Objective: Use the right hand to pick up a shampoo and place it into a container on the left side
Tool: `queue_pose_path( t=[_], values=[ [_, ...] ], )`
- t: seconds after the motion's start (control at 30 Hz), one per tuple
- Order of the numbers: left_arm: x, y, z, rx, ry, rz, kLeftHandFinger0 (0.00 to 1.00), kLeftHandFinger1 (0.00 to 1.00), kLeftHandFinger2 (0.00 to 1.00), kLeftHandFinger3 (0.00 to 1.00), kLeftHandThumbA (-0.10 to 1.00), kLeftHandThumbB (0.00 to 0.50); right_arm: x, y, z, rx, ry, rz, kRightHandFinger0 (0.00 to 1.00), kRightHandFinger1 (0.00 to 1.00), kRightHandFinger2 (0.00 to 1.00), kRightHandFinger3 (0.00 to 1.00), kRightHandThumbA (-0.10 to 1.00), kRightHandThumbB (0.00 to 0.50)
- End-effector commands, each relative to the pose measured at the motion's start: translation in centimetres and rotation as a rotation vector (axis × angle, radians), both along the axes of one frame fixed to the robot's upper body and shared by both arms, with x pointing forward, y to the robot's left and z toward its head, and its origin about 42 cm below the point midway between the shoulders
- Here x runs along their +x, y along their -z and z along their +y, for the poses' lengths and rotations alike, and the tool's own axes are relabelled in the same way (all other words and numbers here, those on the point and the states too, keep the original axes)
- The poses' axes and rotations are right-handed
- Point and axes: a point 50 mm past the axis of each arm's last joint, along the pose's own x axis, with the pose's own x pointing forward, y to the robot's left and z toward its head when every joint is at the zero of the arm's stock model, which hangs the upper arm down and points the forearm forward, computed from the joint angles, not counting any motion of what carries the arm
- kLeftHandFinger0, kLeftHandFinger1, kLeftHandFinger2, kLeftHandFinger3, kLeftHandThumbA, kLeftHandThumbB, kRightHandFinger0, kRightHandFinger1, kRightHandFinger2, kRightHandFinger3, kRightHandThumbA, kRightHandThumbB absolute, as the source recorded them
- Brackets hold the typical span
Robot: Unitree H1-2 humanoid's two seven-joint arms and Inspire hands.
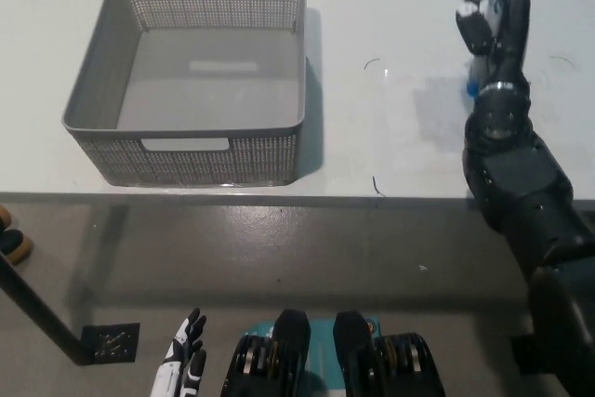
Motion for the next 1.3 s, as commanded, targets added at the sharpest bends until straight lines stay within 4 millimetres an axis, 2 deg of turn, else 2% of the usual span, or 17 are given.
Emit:
queue_pose_path(
  t=[0.0, 0.07, 0.1, 0.17, 0.3, 0.43, 0.6, 0.67, 0.73, 0.87, 1.0, 1.03, 1.07, 1.1, 1.17, 1.2, 1.27],
  values=[
    [0.2, -0.8, 0.2, -0.006, -0.006, -0.063, 1.0, 1.0, 1.0, 1.0, 1.0, 0.203, 0.8, -8.3, 2.5, 0.041, -0.043, -0.237, 0.0, 0.16, 0.6, 0.66, -0.1, 0.144],
    [0.1, -0.7, 0.2, -0.007, -0.006, -0.059, 1.0, 1.0, 1.0, 1.0, 1.0, 0.211, 0.6, -9.4, 3.2, 0.008, -0.041, -0.251, 0.0, 0.18, 0.62, 0.68, -0.1, 0.155],
    [0.1, -0.7, 0.1, -0.005, -0.005, -0.059, 1.0, 1.0, 1.0, 1.0, 1.0, 0.205, 0.4, -10.1, 3.8, -0.014, -0.03, -0.276, 0.0, 0.18, 0.59, 0.65, -0.1, 0.169],
    [0.1, -0.7, 0.1, 0.0, -0.004, -0.06, 1.0, 1.0, 1.0, 1.0, 1.0, 0.196, 0.1, -11.2, 5.1, 0.031, -0.082, -0.319, 0.0, 0.17, 0.57, 0.62, -0.1, 0.158],
    [0.1, -0.8, 0.0, -0.015, -0.004, -0.058, 1.0, 1.0, 1.0, 1.0, 1.0, 0.185, -0.3, -12.6, 6.9, 0.038, -0.104, -0.325, 0.0, 0.23, 0.61, 0.64, -0.1, 0.155],
    [0.1, -0.8, 0.0, -0.015, -0.002, -0.058, 1.0, 1.0, 1.0, 1.0, 1.0, 0.19, -0.9, -13.4, 8.4, 0.04, -0.132, -0.356, 0.0, 0.24, 0.63, 0.65, -0.1, 0.157],
    [0.1, -0.8, 0.3, -0.011, -0.002, -0.057, 1.0, 1.0, 1.0, 1.0, 1.0, 0.187, -1.5, -13.7, 9.1, 0.032, -0.141, -0.378, 0.0, 0.22, 0.61, 0.65, -0.1, 0.146],
    [0.0, -0.8, 0.4, -0.016, -0.006, -0.055, 1.0, 1.0, 1.0, 1.0, 1.0, 0.17, -1.5, -13.7, 9.2, 0.032, -0.149, -0.389, 0.0, 0.22, 0.62, 0.65, -0.1, 0.146],
    [0.0, -0.7, 0.5, -0.006, -0.009, -0.054, 1.0, 1.0, 1.0, 1.0, 1.0, 0.193, -1.6, -14.2, 9.5, 0.029, -0.15, -0.391, 0.0, 0.23, 0.63, 0.65, -0.1, 0.157],
    [-0.1, -0.6, 0.3, -0.003, -0.003, -0.053, 1.0, 1.0, 1.0, 1.0, 1.0, 0.18, -2.1, -15.7, 10.6, 0.048, -0.188, -0.399, 0.0, 0.27, 0.68, 0.7, -0.1, 0.16],
    [0.0, -0.6, 0.2, 0.009, 0.001, -0.056, 1.0, 1.0, 1.0, 1.0, 1.0, 0.186, -2.5, -16.9, 12.4, 0.039, -0.212, -0.413, 0.0, 0.2, 0.62, 0.66, -0.1, 0.144],
    [0.0, -0.6, 0.1, 0.007, 0.004, -0.056, 1.0, 1.0, 1.0, 1.0, 1.0, 0.186, -2.8, -17.4, 13.6, 0.028, -0.223, -0.419, 0.0, 0.14, 0.57, 0.65, -0.1, 0.146],
    [0.1, -0.6, 0.0, 0.007, 0.006, -0.057, 1.0, 1.0, 1.0, 1.0, 1.0, 0.176, -2.9, -17.6, 14.1, 0.029, -0.232, -0.42, 0.0, 0.14, 0.57, 0.65, -0.1, 0.154],
    [0.1, -0.6, 0.0, 0.006, 0.008, -0.057, 1.0, 1.0, 1.0, 1.0, 1.0, 0.167, -3.0, -17.7, 14.8, 0.028, -0.241, -0.419, 0.0, 0.12, 0.54, 0.63, -0.1, 0.165],
    [0.2, -0.7, 0.1, 0.003, 0.015, -0.057, 1.0, 1.0, 1.0, 1.0, 1.0, 0.172, -3.2, -17.9, 16.2, 0.012, -0.244, -0.414, 0.0, 0.01, 0.42, 0.56, -0.1, 0.181],
    [0.2, -0.7, 0.0, -0.008, 0.02, -0.053, 1.0, 1.0, 1.0, 1.0, 1.0, 0.186, -3.4, -17.8, 17.3, -0.009, -0.259, -0.404, 0.0, 0.0, 0.42, 0.57, -0.1, 0.177],
    [0.1, -0.7, -0.1, -0.009, 0.023, -0.053, 1.0, 1.0, 1.0, 1.0, 1.0, 0.199, -3.8, -17.5, 19.4, -0.023, -0.294, -0.379, 0.0, 0.04, 0.5, 0.63, -0.1, 0.163]
  ],
)
